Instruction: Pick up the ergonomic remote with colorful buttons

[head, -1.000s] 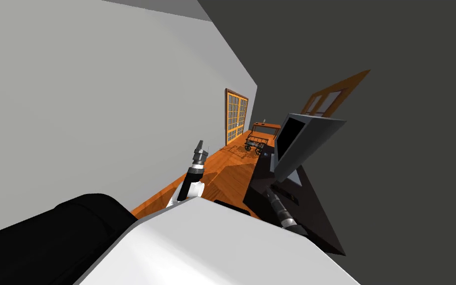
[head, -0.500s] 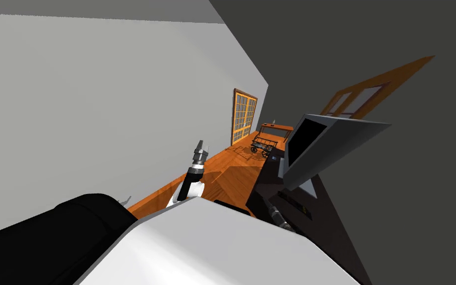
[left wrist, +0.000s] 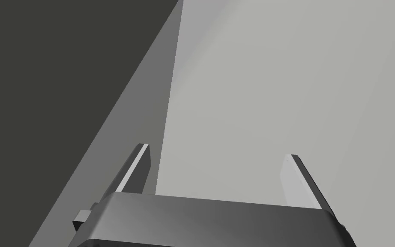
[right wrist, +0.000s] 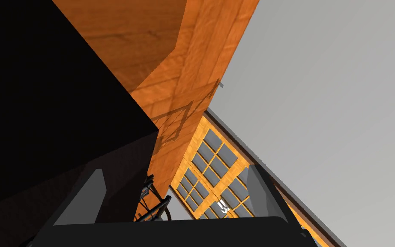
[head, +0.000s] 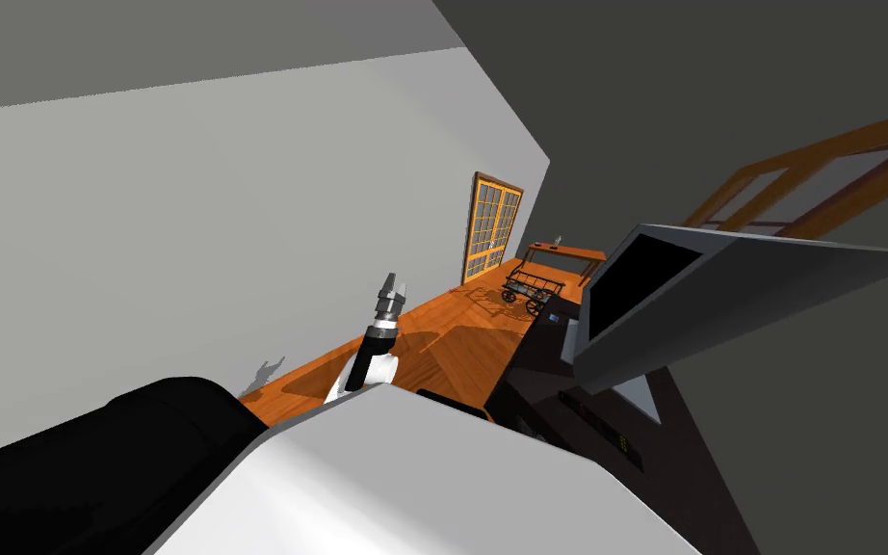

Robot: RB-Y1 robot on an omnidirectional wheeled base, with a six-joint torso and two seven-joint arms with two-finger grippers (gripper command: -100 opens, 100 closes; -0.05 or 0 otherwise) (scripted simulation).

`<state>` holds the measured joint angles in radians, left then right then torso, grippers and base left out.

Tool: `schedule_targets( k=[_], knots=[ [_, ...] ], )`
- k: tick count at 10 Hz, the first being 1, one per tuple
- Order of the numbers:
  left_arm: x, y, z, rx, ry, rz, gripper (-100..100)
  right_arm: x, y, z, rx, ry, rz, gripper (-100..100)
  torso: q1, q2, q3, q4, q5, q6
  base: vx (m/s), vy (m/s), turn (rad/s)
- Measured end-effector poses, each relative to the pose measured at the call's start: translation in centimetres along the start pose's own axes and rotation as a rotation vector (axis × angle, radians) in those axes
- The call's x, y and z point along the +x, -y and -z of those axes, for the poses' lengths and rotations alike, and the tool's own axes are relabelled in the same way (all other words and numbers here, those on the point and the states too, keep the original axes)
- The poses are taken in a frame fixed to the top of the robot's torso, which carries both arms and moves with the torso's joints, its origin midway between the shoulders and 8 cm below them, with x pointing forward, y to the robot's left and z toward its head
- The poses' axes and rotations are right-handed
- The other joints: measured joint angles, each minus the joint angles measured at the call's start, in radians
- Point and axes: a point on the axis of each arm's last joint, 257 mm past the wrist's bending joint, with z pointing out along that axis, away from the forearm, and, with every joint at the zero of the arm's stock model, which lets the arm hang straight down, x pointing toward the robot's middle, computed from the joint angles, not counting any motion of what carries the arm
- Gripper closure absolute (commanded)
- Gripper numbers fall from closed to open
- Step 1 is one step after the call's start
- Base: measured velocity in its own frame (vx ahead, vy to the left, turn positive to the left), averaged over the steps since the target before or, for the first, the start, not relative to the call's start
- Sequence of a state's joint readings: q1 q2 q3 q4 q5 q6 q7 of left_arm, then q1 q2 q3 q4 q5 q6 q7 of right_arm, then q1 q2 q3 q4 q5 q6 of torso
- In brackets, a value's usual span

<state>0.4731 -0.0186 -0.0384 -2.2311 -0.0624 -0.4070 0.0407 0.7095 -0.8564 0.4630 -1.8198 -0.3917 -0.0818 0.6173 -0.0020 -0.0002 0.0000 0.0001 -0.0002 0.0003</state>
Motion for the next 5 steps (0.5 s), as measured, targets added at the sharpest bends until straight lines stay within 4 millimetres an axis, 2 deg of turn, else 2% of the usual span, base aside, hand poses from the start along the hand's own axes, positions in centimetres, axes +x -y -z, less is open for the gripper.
schedule_targets(
  k=[2, 3, 4, 5],
  knots=[
    [0.0, 0.0, 0.0, 0.0, 0.0, 0.0, 0, 1.7, 2.7, 0.7, 0.055, -0.068, 0.062, -100, 0.0, 0.0, 0.0, 0.0, 0.0, 0.0, -0.009, -0.012, 0.191],
    [0.0, 0.0, 0.0, 0.0, 0.0, 0.0, 0, 2.5, 3.7, 1.2, 0.077, -0.094, 0.087, -100, 0.0, 0.0, 0.0, 0.0, 0.0, 0.001, -0.016, -0.012, 0.318],
    [0.0, 0.0, 0.0, 0.0, 0.0, 0.0, 0, 3.6, 6.0, 2.6, 0.112, -0.138, 0.124, -100, 0.0, 0.0, 0.0, 0.0, 0.0, 0.0, -0.012, -0.02, 0.146],
    [0.0, 0.0, 0.0, 0.0, 0.0, 0.0, 0, 4.1, 6.8, 2.8, 0.125, -0.157, 0.149, -100, 0.0, 0.0, 0.0, 0.0, 0.0, 0.001, -0.014, -0.011, 0.287]
  ],
)
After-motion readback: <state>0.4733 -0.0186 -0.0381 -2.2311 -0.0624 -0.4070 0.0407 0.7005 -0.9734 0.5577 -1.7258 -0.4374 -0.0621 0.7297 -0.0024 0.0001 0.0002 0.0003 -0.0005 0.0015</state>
